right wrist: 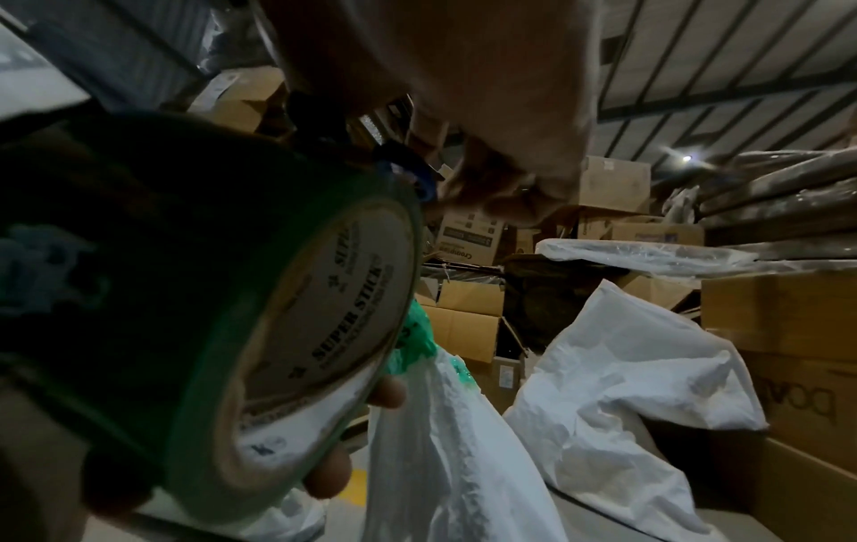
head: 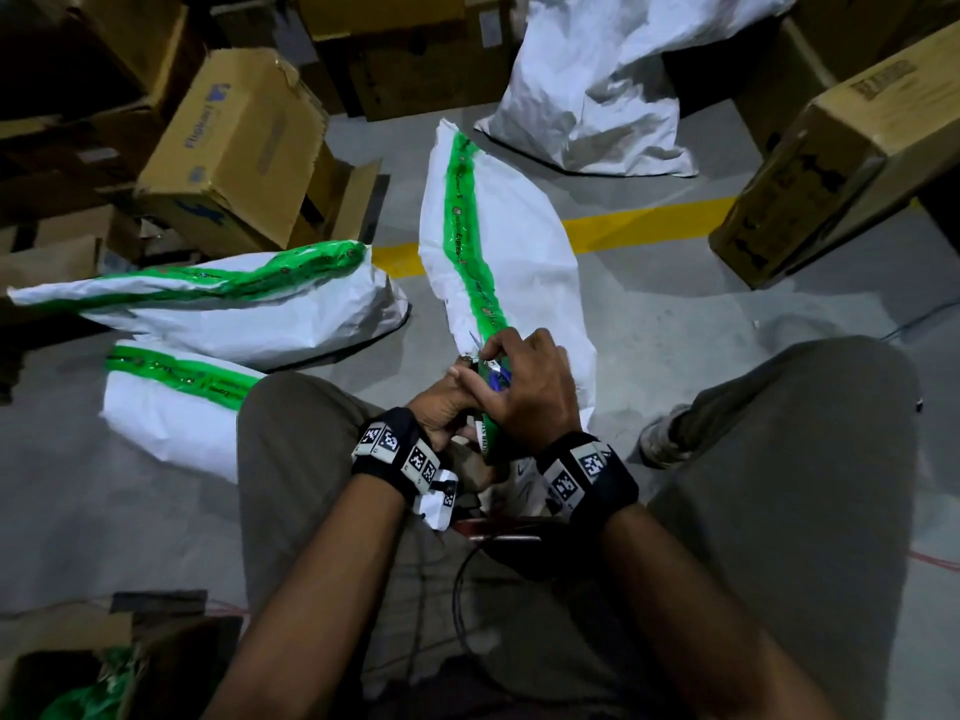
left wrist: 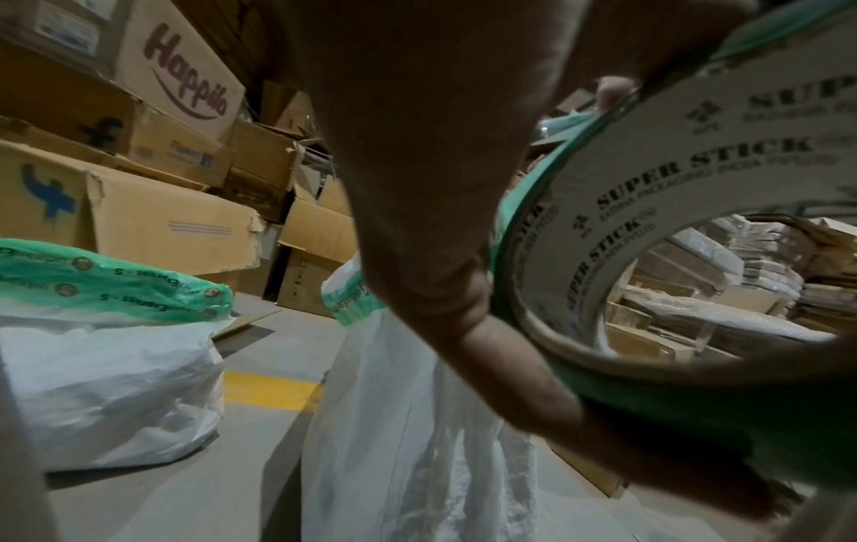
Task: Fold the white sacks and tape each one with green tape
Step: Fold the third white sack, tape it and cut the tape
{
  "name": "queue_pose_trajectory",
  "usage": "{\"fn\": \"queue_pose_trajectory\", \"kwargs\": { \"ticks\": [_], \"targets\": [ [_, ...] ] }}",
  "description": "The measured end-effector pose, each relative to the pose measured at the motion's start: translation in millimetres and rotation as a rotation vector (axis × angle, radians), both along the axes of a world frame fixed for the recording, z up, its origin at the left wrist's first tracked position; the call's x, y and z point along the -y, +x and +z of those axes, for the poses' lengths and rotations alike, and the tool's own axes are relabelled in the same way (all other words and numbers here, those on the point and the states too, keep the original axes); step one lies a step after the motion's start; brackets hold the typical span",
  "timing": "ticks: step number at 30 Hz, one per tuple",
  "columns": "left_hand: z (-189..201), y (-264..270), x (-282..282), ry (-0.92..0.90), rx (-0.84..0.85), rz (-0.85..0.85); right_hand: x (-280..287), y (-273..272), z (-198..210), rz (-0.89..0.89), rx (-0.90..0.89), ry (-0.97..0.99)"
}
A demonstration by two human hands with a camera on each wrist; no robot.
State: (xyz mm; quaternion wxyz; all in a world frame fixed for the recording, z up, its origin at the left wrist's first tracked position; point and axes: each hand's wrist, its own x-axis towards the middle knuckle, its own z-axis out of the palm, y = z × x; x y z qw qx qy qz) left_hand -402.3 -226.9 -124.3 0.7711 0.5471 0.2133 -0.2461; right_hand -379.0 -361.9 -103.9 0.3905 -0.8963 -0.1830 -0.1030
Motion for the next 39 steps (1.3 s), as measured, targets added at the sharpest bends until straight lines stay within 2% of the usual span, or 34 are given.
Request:
{"fn": "queue_pose_trajectory", "kwargs": {
  "ticks": [2, 3, 6, 8, 11, 13, 15, 19, 21, 24, 27, 30, 33, 37, 39],
  "targets": [
    [0, 0, 1, 0.027, 0.008, -0.021, 3, -1, 3, -0.083, 0.163, -0.067],
    [1, 1, 1, 0.035, 0.007, -0.027, 4, -2, 5, -0.106, 0.184, -0.072],
    [3, 3, 3, 0.049, -0.006, -0.024, 1, -6, 7, -0.132, 0.118, -0.086],
    [1, 4, 2, 0.052, -0.008, 0.012, 5, -7, 6, -0.093, 0.03, -0.066],
    [-1, 3, 0, 0.018, -0.008, 0.066, 23, -6, 9, 0.118, -0.188, 0.002],
    [-3, 3, 0, -0.012, -0.002, 0.065, 36, -3, 17, 0.186, -0.26, 0.025],
    [-3, 3, 1, -0.027, 0.009, 0.068, 46, 2, 27, 0.188, -0.386, 0.054],
    [-3, 5, 3, 0.028, 0.033, 0.059, 51, 6, 31, 0.039, -0.642, 0.083],
    [-2, 6, 3, 0.027, 0.032, 0.061, 49, 5, 29, -0.024, -0.65, 0.038],
    [-4, 7, 3, 0.039, 0.015, 0.067, 47, 1, 31, -0.064, -0.568, -0.122],
    [-4, 6, 3, 0.041, -0.007, 0.054, 46, -2, 31, 0.019, -0.507, -0.18],
    [-9, 6, 4, 0.034, -0.011, 0.027, 50, 2, 28, 0.123, -0.542, -0.227],
    [-7, 4, 4, 0.028, 0.015, -0.014, 66, 17, 36, 0.141, -0.671, -0.114],
    [-5, 3, -2, -0.032, 0.009, -0.036, 82, 39, 74, 0.239, -0.934, 0.276],
    [-3, 5, -3, -0.038, -0.001, -0.049, 91, 55, 86, 0.301, -0.983, 0.362]
  ]
}}
